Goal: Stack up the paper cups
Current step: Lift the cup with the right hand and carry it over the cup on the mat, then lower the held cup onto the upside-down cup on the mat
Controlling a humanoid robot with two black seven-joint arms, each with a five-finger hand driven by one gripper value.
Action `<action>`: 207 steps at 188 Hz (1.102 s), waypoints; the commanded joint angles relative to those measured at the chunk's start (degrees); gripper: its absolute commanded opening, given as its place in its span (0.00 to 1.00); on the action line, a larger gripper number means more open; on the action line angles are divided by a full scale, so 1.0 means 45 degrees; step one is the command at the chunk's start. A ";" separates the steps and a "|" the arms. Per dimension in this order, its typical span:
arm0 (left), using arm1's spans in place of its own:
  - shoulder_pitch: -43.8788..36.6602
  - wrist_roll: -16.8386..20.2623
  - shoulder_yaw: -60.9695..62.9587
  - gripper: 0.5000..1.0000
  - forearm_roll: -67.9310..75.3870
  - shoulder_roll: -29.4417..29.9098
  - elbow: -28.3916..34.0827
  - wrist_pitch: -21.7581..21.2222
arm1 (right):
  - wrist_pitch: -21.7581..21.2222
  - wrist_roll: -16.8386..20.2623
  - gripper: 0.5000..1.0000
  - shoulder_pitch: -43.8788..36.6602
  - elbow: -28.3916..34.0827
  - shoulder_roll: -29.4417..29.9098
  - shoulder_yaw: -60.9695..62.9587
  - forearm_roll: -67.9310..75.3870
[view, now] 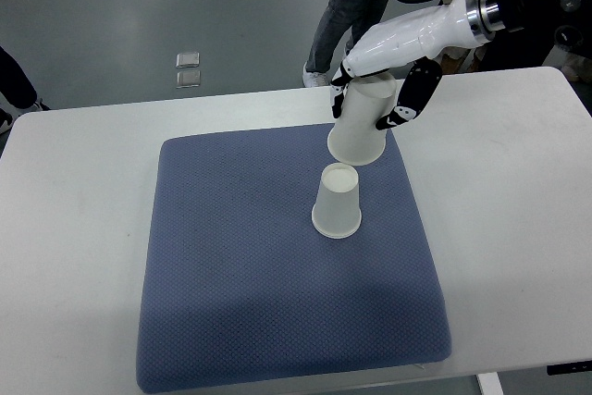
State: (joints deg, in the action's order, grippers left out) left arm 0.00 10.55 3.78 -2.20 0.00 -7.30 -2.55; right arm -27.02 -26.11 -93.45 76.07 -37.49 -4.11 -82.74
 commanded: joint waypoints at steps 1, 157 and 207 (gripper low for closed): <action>0.0001 0.0000 0.0000 1.00 0.0001 0.0000 0.0000 0.0000 | 0.0007 0.0000 0.27 0.0024 -0.0087 0.0519 0.0034 0.0105; 0.0001 0.0000 0.0000 1.00 0.0001 0.0000 0.0000 0.0000 | 0.0242 0.0118 0.27 0.1255 -0.0810 0.1535 0.0034 -0.0383; 0.0001 0.0000 0.0000 1.00 0.0001 0.0000 0.0000 0.0000 | 0.0457 0.0118 0.27 0.1684 -0.0966 0.1554 0.0054 -0.0676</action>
State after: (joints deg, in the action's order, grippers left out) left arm 0.00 10.55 3.78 -2.20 0.00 -7.30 -2.55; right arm -25.49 -25.58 -86.69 71.99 -30.50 -3.95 -85.36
